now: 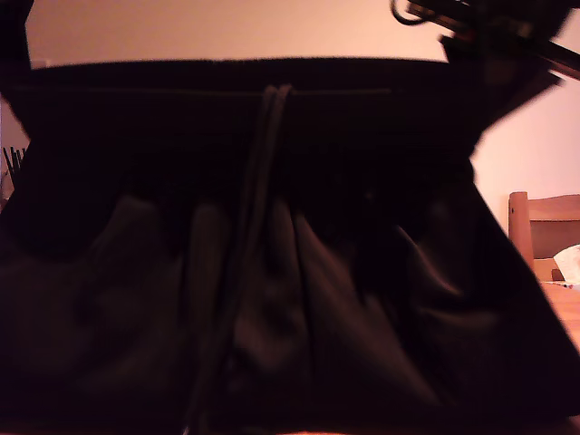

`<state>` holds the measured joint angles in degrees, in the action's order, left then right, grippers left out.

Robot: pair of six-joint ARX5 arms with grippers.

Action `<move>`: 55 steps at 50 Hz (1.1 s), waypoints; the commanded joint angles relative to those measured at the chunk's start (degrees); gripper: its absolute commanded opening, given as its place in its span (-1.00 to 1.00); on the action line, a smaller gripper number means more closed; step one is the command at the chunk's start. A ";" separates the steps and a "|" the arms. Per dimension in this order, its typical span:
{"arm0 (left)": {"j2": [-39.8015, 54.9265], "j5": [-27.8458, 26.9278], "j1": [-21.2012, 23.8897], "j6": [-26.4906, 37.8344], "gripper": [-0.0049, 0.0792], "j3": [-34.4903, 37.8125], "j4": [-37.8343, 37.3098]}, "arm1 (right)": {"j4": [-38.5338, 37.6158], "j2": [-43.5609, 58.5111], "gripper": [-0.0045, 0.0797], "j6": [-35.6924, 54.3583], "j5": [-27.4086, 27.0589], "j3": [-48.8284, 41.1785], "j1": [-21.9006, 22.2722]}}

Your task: Fold the shorts in front of you. After folding it, place it to the right side.

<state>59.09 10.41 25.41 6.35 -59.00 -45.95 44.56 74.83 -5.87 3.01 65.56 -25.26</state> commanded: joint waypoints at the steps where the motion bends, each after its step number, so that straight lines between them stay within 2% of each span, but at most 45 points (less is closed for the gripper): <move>1: 0.15 1.73 -1.70 0.52 -0.94 -2.01 1.40 | -0.37 1.22 -0.92 0.63 -1.79 1.09 1.38; 13: 0.94 2.03 -3.69 2.78 -0.94 -2.36 6.73 | -3.72 5.22 -0.92 1.60 -2.14 3.91 1.44; 25: 6.29 1.88 -5.92 2.75 -0.94 -2.36 8.98 | -8.24 7.76 -0.92 2.32 -2.27 5.07 2.01; 38: 12.37 1.33 -6.25 2.99 -0.94 -2.36 17.68 | -11.63 12.41 -0.92 3.43 -2.60 5.07 3.52; 55: 24.15 -4.33 -10.21 3.19 -0.94 -2.36 25.24 | -16.87 19.15 -0.92 5.99 -2.58 5.07 5.55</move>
<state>81.36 6.15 16.58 9.37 -61.30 -21.50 28.14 92.42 -0.16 1.06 70.19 -21.02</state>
